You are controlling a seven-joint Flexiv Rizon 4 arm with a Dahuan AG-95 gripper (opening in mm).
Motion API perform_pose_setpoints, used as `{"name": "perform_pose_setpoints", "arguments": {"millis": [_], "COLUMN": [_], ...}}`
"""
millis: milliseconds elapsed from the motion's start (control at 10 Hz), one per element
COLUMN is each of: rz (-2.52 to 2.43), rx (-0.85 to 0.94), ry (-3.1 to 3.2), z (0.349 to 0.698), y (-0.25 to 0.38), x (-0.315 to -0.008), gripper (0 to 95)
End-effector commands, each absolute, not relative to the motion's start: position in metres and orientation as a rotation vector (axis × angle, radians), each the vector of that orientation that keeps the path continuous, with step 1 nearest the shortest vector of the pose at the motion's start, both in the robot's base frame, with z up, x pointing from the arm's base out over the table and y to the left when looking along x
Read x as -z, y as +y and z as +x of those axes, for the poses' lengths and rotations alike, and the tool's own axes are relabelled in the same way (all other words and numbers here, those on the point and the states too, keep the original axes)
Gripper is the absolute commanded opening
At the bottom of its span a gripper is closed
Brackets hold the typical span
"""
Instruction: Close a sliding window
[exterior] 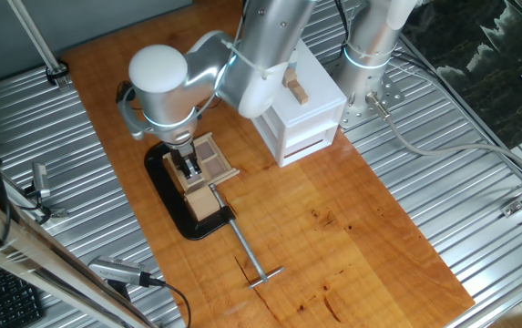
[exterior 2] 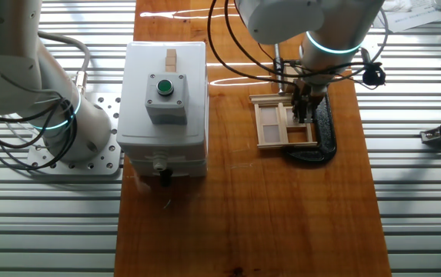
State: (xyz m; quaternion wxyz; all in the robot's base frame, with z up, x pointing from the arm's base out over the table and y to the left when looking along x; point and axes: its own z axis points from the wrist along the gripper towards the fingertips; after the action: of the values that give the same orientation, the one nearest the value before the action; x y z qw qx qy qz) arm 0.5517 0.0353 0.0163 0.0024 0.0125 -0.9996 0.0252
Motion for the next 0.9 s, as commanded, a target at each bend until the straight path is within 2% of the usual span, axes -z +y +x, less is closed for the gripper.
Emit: {"name": "perform_pose_setpoints", "arguments": {"millis": [100,900], "rz": [0.034,0.025], "rx": [-0.075,-0.089], "ry": [-3.141,-3.163], "z": [0.5514,0.5506], "y": [0.0351,0.0343], "x": [-0.0168,-0.0199], "gripper": [0.0,0.0]}}
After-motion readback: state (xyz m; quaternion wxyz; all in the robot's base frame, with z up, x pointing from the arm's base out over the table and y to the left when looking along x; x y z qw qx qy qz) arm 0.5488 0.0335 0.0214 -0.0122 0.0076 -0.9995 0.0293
